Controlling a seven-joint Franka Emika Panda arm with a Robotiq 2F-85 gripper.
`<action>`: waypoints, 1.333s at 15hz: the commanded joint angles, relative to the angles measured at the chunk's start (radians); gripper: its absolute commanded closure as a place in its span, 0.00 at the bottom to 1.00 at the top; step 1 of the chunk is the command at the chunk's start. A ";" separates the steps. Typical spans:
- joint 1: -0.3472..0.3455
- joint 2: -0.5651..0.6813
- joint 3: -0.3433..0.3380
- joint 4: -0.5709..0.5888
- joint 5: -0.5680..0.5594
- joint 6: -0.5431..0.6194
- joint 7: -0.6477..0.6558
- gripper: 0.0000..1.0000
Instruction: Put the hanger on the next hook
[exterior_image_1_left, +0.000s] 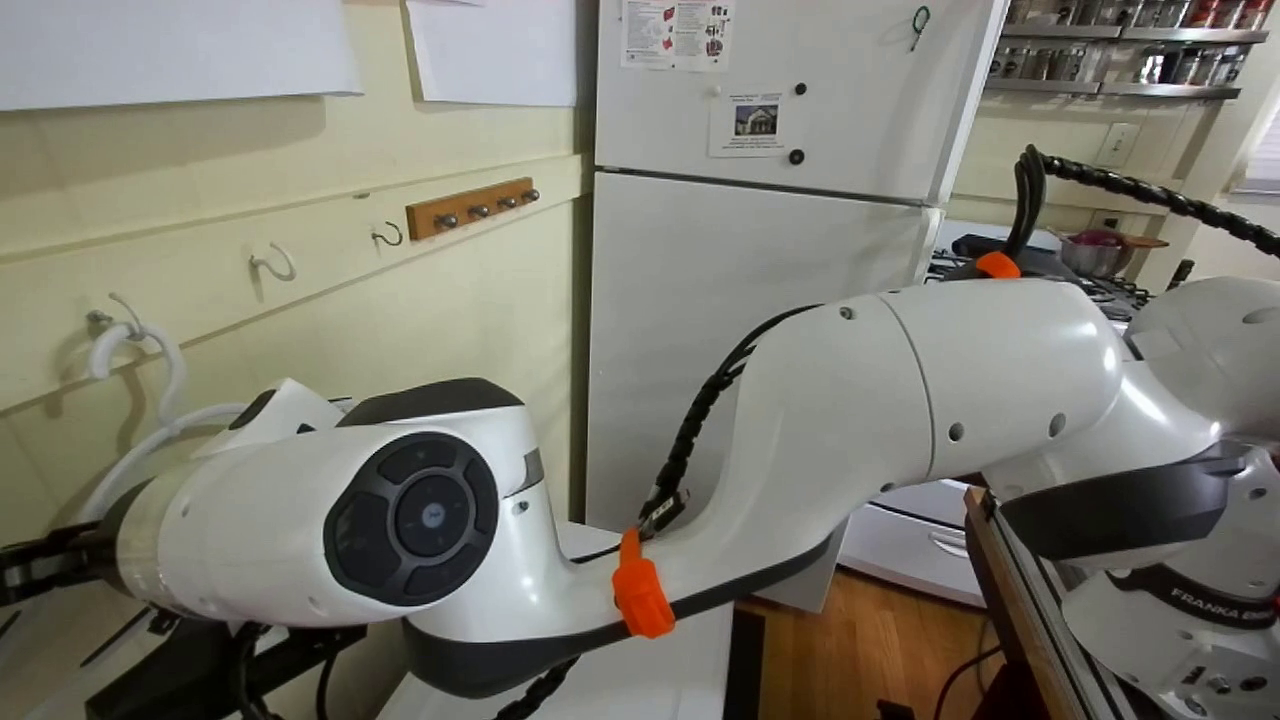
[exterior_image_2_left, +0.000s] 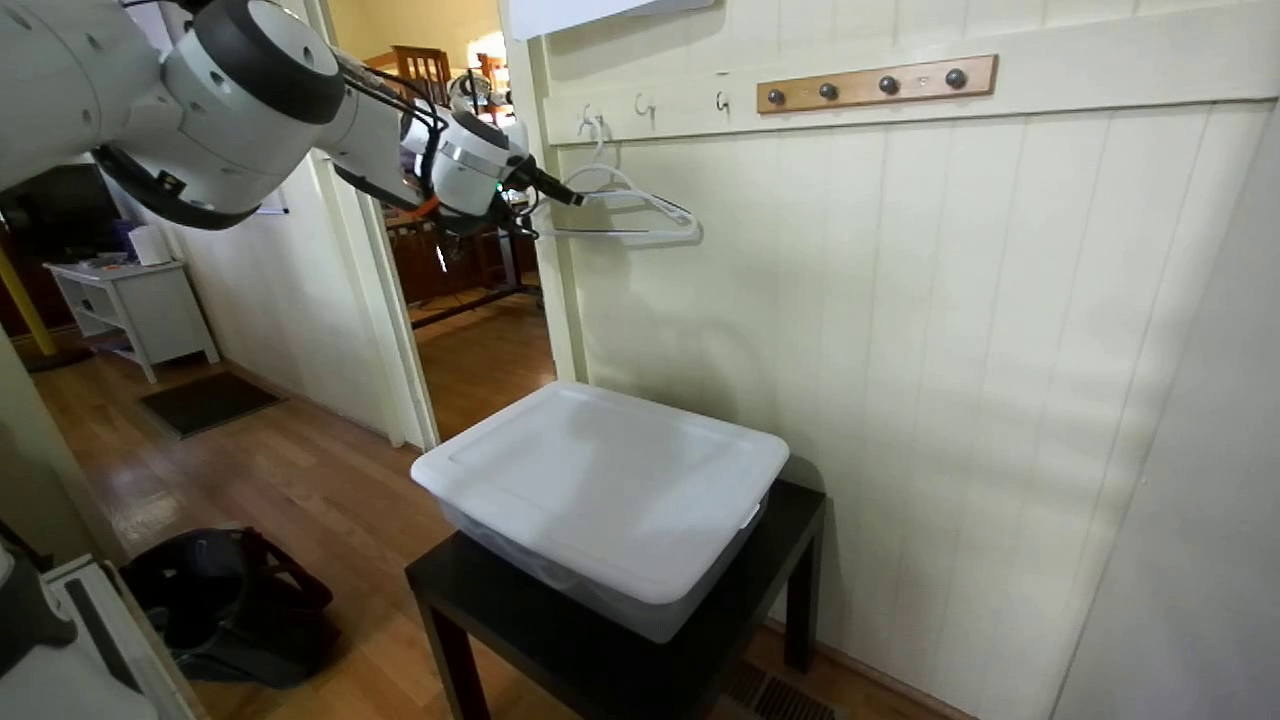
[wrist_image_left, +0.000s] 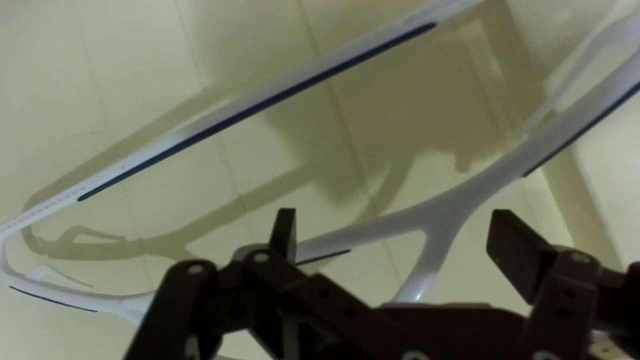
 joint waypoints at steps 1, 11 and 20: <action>-0.012 0.042 -0.016 0.048 0.006 0.010 0.047 0.02; -0.017 0.050 -0.023 0.053 0.003 0.009 0.065 0.73; -0.015 0.049 -0.071 0.052 -0.002 0.001 0.180 0.94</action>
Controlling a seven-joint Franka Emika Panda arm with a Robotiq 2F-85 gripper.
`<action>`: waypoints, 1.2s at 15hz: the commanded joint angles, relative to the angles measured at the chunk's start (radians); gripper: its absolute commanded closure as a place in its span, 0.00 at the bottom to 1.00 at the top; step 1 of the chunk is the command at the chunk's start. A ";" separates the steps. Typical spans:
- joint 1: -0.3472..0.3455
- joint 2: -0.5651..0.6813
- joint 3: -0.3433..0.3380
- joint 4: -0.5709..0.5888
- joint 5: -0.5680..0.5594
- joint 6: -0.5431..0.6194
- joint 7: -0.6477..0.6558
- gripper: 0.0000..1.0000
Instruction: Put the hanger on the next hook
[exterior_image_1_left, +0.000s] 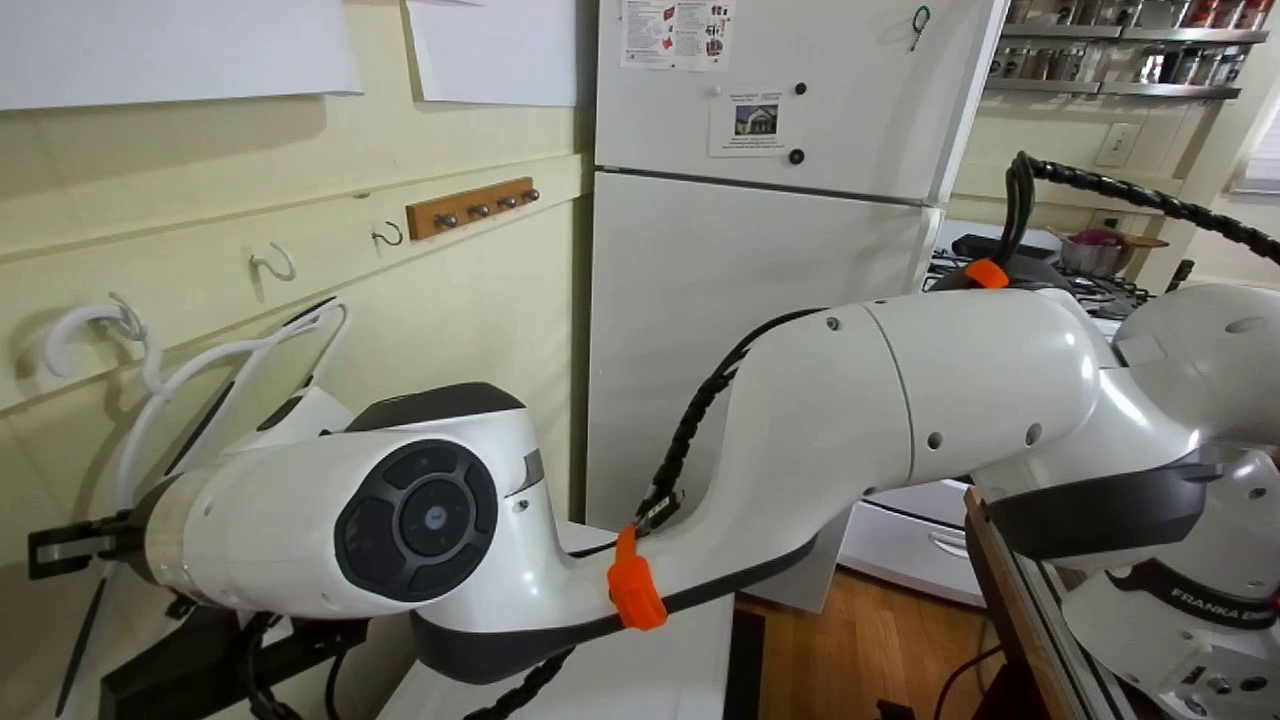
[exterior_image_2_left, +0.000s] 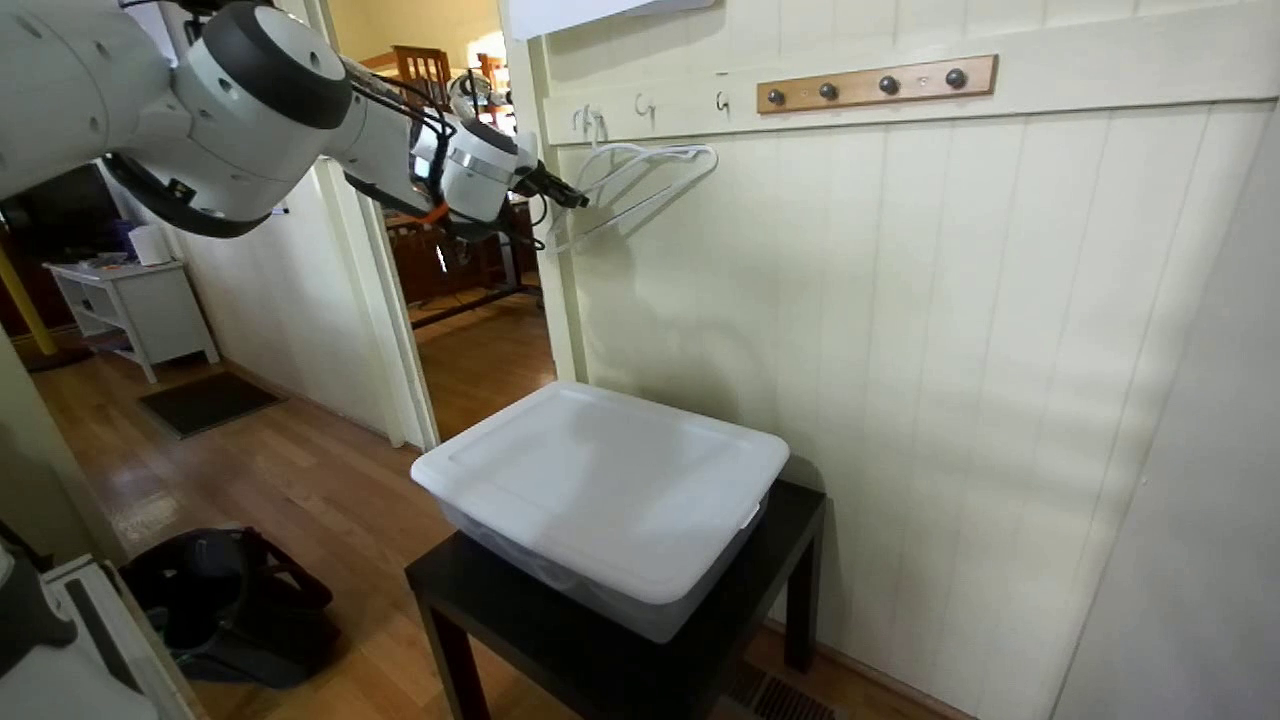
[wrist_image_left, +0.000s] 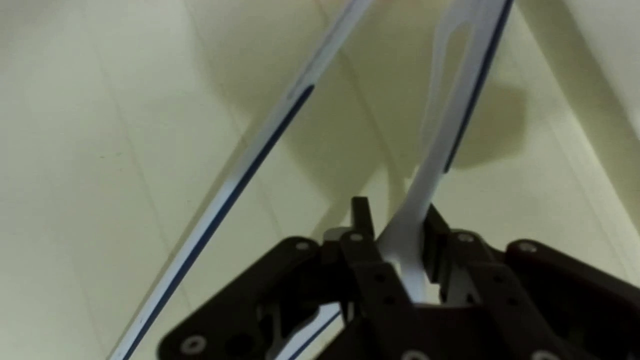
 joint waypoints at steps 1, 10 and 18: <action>0.002 0.025 -0.058 0.042 -0.008 -0.002 0.091 0.94; 0.052 0.026 -0.161 0.013 -0.007 -0.045 0.291 0.94; 0.063 0.056 -0.212 0.019 0.012 -0.068 0.460 0.94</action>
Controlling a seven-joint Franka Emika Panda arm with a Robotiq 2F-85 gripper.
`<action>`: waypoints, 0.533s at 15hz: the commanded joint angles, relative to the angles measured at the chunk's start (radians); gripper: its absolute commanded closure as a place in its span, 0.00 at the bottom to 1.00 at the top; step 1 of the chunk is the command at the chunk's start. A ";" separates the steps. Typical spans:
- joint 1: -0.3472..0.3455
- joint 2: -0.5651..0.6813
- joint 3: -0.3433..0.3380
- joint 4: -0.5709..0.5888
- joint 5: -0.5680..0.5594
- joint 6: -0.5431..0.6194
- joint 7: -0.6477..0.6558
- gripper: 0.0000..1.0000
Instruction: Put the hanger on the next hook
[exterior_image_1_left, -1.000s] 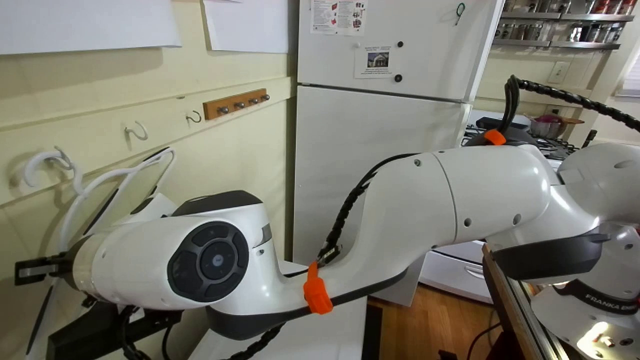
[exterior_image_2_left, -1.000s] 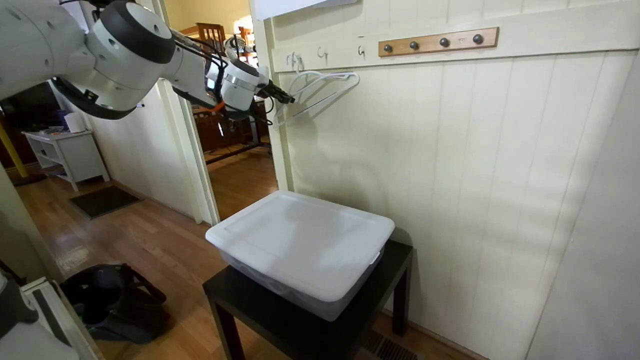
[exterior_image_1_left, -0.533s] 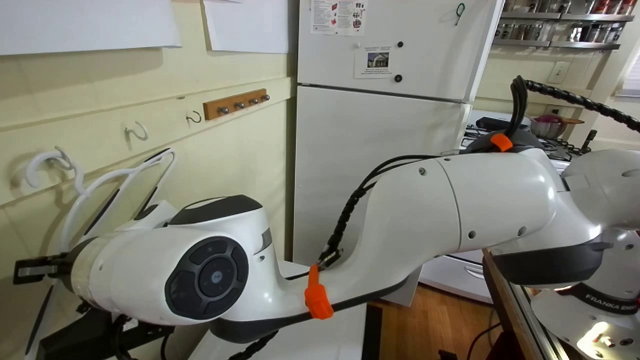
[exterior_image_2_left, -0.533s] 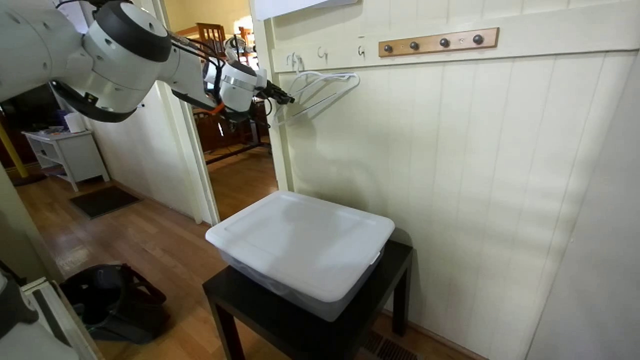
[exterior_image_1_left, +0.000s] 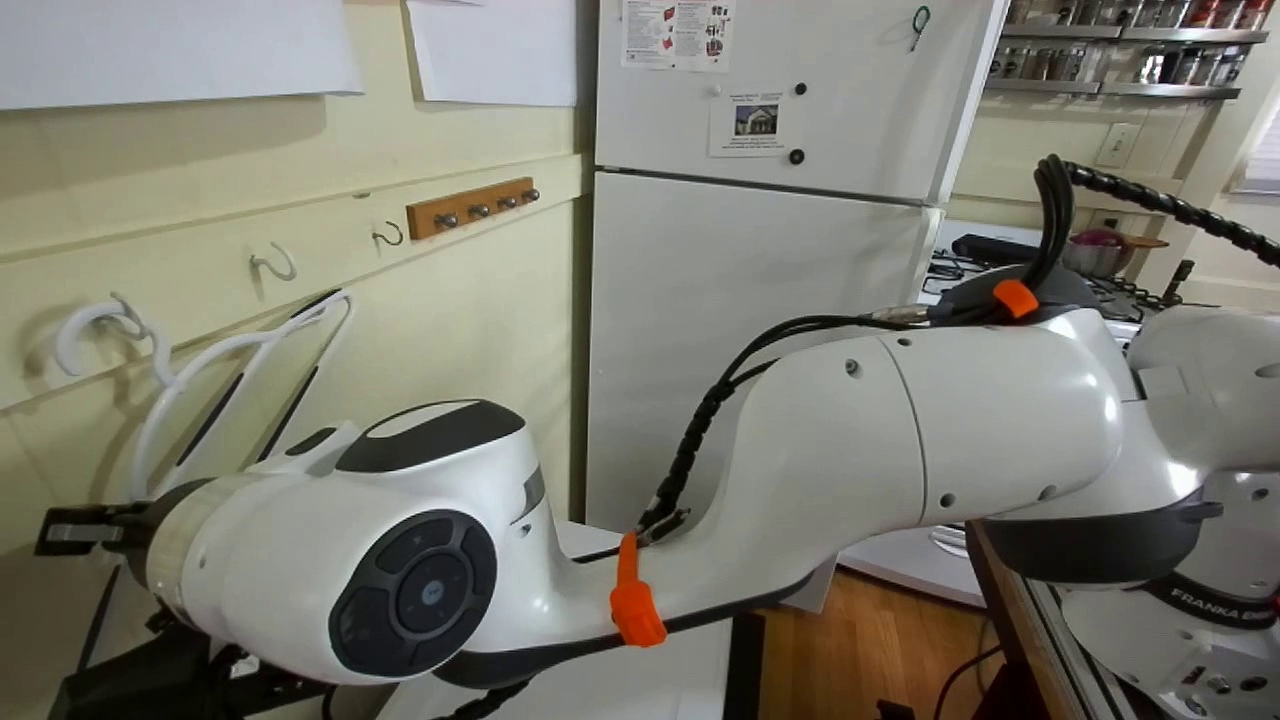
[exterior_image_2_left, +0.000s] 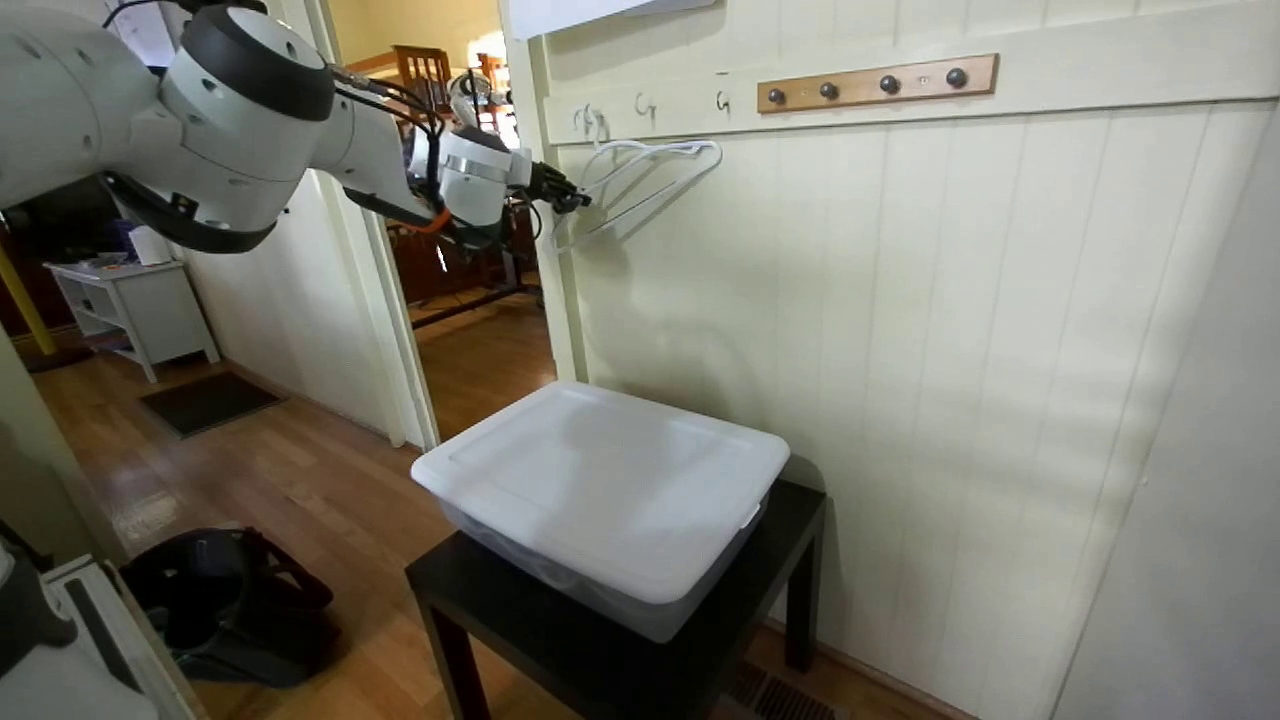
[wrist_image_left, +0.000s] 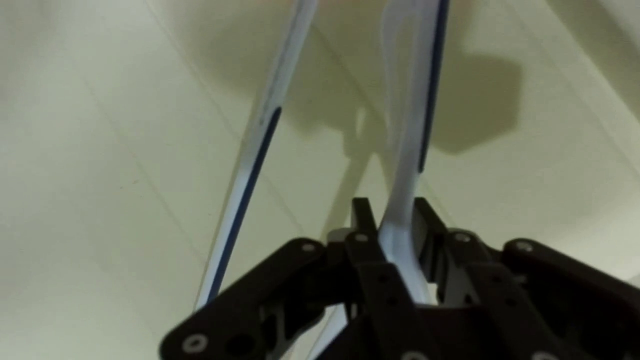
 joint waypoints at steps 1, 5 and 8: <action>-0.004 0.002 -0.033 0.022 0.015 -0.038 0.089 0.94; -0.004 0.009 -0.065 0.041 0.019 -0.032 0.185 0.94; 0.007 0.018 -0.102 0.046 0.011 -0.040 0.276 0.94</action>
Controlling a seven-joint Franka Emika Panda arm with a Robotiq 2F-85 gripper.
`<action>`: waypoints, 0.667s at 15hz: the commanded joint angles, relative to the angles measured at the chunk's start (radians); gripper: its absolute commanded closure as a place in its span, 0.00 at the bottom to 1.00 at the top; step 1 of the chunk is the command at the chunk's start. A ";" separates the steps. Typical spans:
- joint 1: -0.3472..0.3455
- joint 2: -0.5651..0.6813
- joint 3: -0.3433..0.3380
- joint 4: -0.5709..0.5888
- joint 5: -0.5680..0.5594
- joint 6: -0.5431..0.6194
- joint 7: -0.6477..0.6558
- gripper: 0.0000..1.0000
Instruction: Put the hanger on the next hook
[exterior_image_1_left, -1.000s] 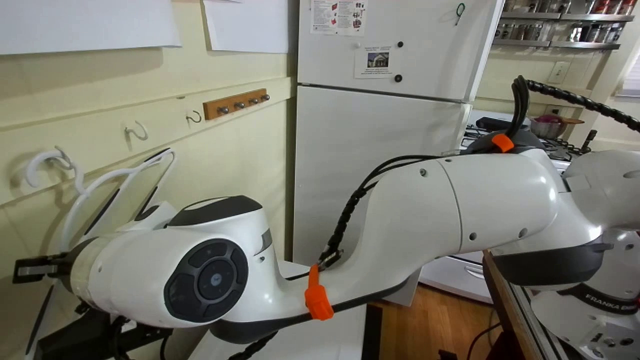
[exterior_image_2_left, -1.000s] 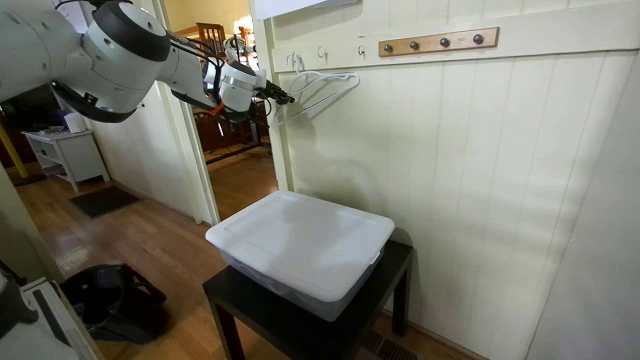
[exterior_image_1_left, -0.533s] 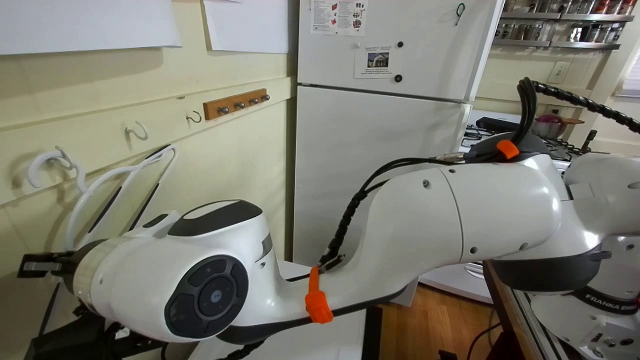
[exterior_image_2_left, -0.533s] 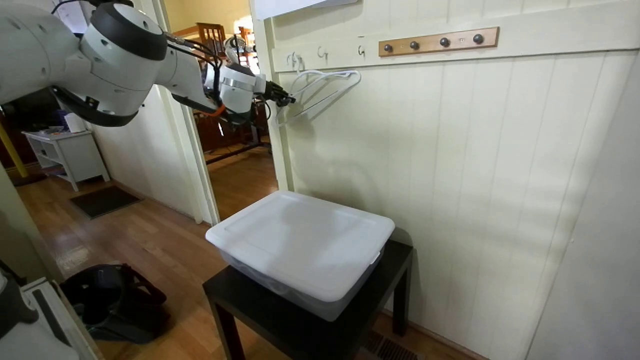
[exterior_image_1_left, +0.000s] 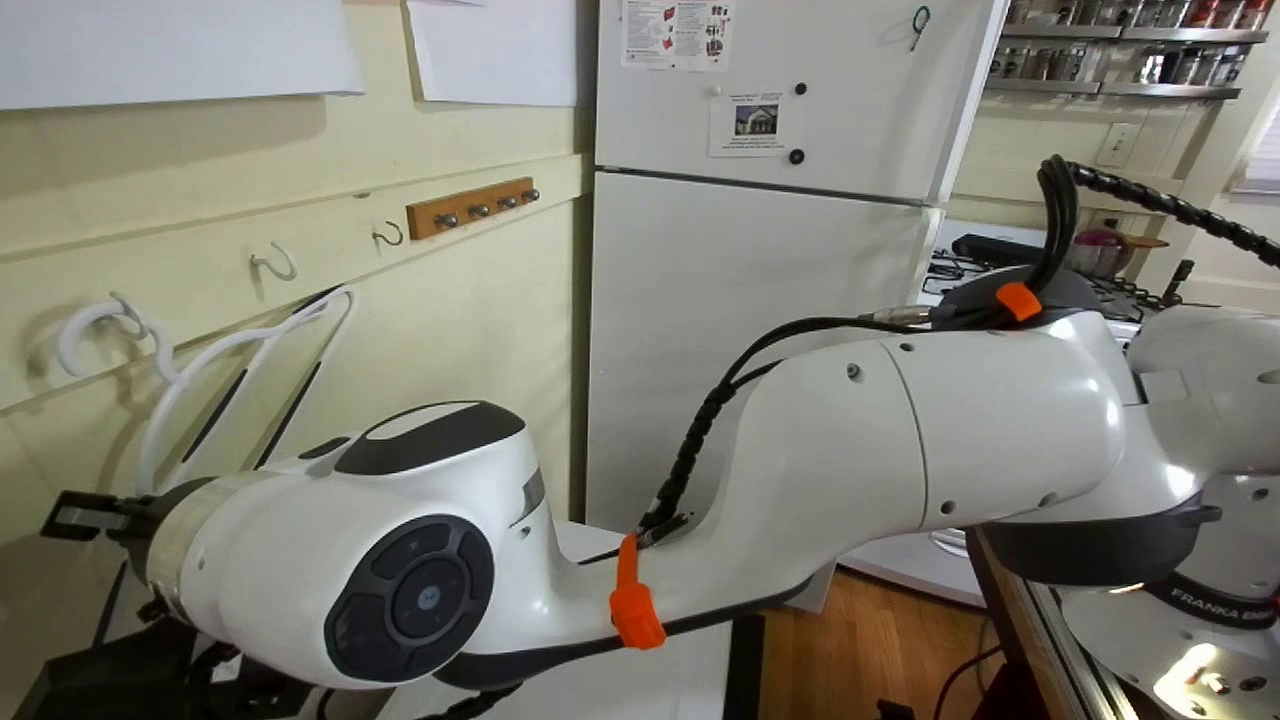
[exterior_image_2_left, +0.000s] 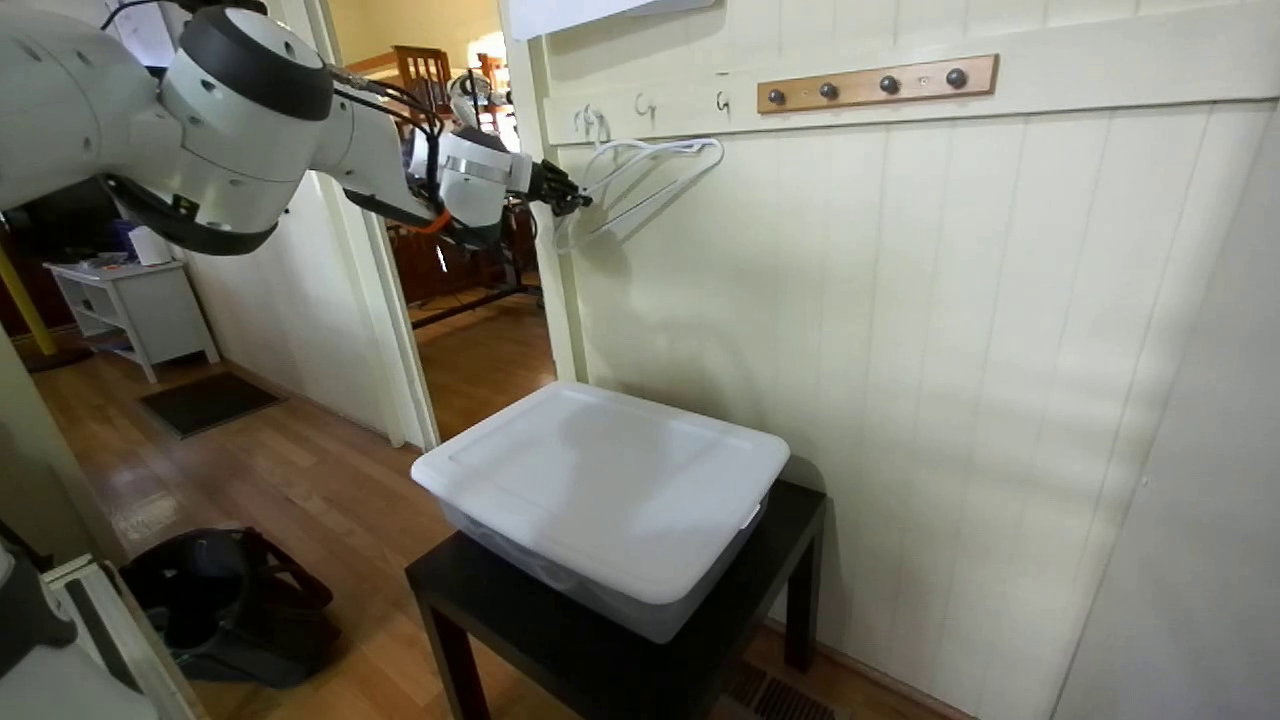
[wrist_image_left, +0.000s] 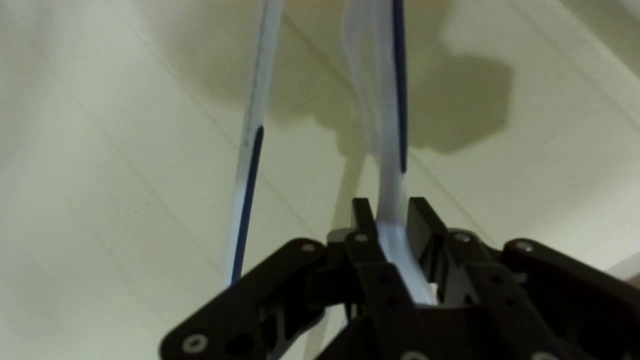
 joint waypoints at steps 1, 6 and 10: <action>0.005 0.014 -0.093 0.043 -0.005 -0.031 0.162 0.94; -0.005 -0.007 -0.029 0.022 0.011 -0.017 0.071 0.94; -0.011 -0.010 -0.010 0.023 0.021 -0.014 0.034 0.50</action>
